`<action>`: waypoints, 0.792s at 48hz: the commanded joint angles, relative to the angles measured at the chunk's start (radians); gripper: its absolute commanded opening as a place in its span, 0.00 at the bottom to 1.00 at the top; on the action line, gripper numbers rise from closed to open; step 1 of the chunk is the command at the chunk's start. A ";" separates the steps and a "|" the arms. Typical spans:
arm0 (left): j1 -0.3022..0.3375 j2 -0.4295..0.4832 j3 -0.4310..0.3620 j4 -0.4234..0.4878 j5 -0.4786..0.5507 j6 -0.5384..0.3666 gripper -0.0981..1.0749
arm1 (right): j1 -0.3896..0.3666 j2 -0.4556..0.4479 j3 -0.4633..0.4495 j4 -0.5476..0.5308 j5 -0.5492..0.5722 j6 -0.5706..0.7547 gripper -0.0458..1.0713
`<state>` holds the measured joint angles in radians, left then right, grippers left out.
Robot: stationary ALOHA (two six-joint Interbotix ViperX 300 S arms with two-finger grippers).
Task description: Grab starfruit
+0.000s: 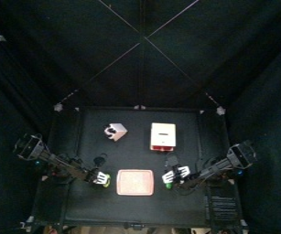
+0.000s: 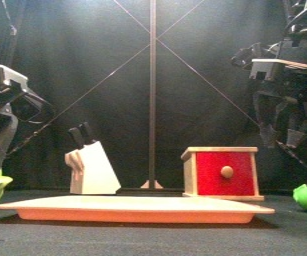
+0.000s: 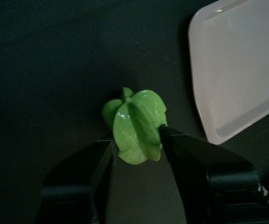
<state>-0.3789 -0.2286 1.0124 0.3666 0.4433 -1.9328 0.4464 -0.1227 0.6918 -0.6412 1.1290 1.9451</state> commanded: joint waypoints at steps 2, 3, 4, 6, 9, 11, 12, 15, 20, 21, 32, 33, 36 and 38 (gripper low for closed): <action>0.002 -0.012 -0.012 0.006 0.003 0.002 0.67 | 0.002 -0.025 -0.008 -0.003 0.003 0.002 0.84; 0.002 -0.014 -0.014 0.008 0.003 0.003 0.66 | 0.002 -0.025 -0.008 -0.003 0.003 0.003 0.84; 0.002 -0.017 -0.012 0.009 0.003 0.005 0.66 | 0.002 -0.025 -0.008 -0.002 0.003 0.003 0.84; 0.002 -0.023 -0.014 0.015 0.003 0.006 0.64 | 0.002 -0.025 -0.006 -0.003 0.003 0.005 0.84; 0.002 -0.038 -0.015 0.023 0.003 0.011 0.63 | 0.006 -0.025 -0.008 -0.003 0.003 0.006 0.84; 0.002 -0.049 -0.015 0.032 0.003 0.011 0.63 | 0.008 -0.025 -0.008 -0.003 0.003 0.006 0.84; 0.002 -0.055 -0.015 0.038 0.003 0.011 0.63 | 0.008 -0.025 -0.008 -0.003 0.003 0.006 0.84; -0.002 -0.074 -0.017 0.060 0.003 0.011 0.62 | 0.011 -0.025 -0.008 -0.002 0.003 0.008 0.84; -0.006 -0.098 -0.018 0.094 0.003 0.005 0.62 | 0.012 -0.025 -0.008 -0.003 0.003 0.009 0.84; -0.006 -0.101 -0.018 0.097 0.003 0.003 0.62 | 0.011 -0.025 -0.008 -0.003 0.003 0.009 0.84; -0.006 -0.103 -0.026 0.103 0.002 0.005 0.62 | 0.012 -0.023 -0.008 -0.003 0.003 0.011 0.84; -0.006 -0.103 -0.028 0.106 0.002 0.005 0.62 | 0.012 -0.023 -0.008 -0.003 0.003 0.011 0.84; -0.006 -0.103 -0.035 0.114 0.000 0.005 0.62 | 0.015 -0.023 -0.008 -0.002 0.003 0.011 0.84; -0.006 -0.103 -0.044 0.121 -0.002 0.003 0.62 | 0.017 -0.023 -0.008 -0.003 0.002 0.012 0.84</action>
